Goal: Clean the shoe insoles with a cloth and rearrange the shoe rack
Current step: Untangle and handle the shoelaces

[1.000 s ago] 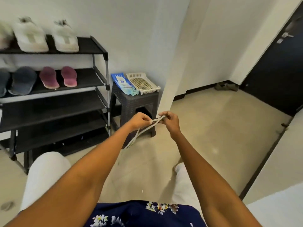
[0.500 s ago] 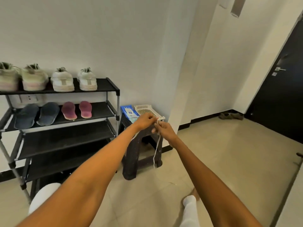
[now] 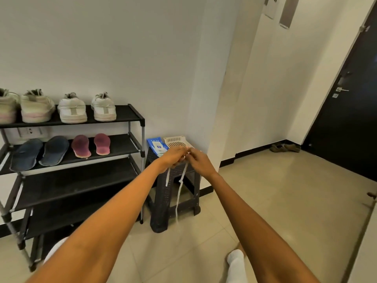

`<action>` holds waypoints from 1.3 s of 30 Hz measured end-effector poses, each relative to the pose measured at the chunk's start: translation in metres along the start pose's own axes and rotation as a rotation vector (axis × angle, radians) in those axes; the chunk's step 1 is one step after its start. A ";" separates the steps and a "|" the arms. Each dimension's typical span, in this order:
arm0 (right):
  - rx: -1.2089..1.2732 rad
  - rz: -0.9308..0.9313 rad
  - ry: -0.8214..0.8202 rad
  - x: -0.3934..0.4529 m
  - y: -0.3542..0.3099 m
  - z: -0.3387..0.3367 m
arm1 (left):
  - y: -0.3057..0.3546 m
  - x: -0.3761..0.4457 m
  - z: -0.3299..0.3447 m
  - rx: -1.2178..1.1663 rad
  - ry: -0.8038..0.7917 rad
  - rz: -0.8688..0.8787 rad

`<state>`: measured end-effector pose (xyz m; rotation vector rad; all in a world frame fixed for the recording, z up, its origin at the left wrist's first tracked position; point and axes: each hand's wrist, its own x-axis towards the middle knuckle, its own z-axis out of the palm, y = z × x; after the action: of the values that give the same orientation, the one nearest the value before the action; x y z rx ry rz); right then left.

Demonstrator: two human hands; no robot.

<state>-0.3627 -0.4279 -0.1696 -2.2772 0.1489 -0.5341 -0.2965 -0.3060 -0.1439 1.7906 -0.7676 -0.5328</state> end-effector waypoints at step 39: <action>0.198 0.096 0.068 0.027 -0.036 -0.027 | 0.017 0.009 -0.022 -0.918 -0.333 0.089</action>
<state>-0.3517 -0.4287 -0.1179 -2.0497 0.2279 -0.5507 -0.2800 -0.3017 -0.1202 0.8239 -0.6590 -0.9499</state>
